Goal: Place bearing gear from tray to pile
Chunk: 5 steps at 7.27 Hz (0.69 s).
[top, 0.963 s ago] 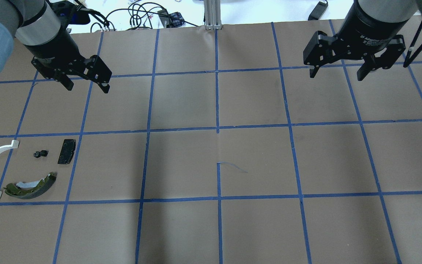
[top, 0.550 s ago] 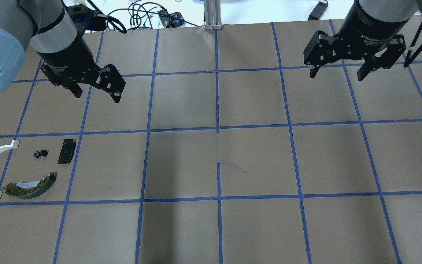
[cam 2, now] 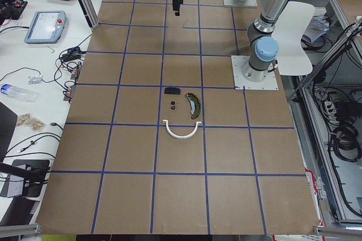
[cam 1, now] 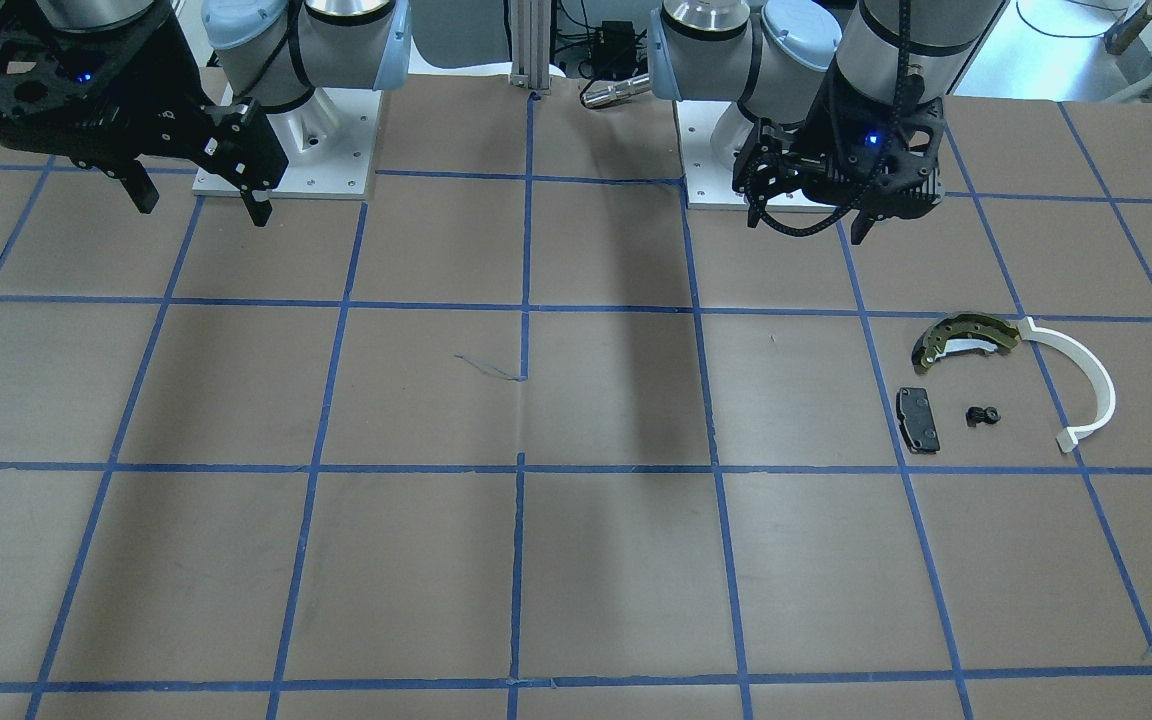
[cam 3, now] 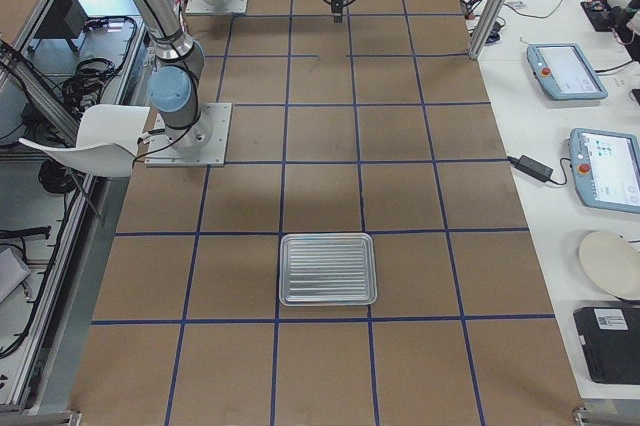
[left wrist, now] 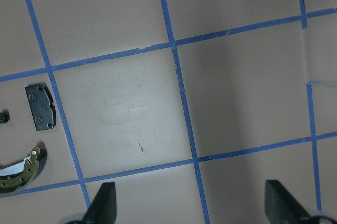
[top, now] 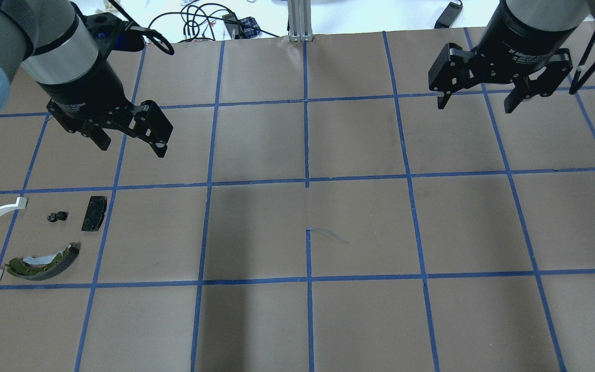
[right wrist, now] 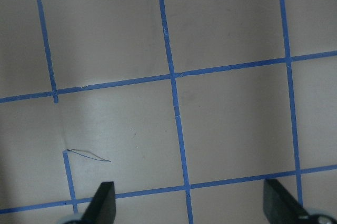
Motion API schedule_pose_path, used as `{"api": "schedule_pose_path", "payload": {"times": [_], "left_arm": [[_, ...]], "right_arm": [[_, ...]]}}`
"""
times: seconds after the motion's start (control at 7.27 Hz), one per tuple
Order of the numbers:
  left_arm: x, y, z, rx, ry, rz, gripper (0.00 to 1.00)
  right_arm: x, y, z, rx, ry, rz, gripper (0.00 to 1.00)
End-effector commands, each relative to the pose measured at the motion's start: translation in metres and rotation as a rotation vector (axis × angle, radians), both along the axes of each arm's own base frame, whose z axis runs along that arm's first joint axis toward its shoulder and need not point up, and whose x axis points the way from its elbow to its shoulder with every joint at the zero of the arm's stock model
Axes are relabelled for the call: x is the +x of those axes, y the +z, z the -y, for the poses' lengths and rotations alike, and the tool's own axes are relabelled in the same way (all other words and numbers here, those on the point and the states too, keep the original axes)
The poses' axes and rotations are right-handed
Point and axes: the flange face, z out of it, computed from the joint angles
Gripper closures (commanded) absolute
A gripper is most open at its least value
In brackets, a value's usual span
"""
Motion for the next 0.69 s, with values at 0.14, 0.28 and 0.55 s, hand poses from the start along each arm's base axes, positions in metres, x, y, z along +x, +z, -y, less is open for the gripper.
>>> {"api": "schedule_pose_path", "payload": {"times": [0.14,0.28,0.55], "left_arm": [[0.0004,-0.0015,0.0003,0.004,0.0,0.001,0.0],[0.0005,-0.0015,0.0003,0.004,0.0,0.003,0.0],[0.0017,-0.0022,0.001,0.006,0.001,0.007,0.0]], "right_arm": [[0.0,-0.0001,-0.0001,0.001,0.0,0.0,0.0],[0.0,-0.0001,-0.0001,0.001,0.0,0.0,0.0],[0.0,-0.0001,-0.0001,0.001,0.0,0.0,0.0]]}}
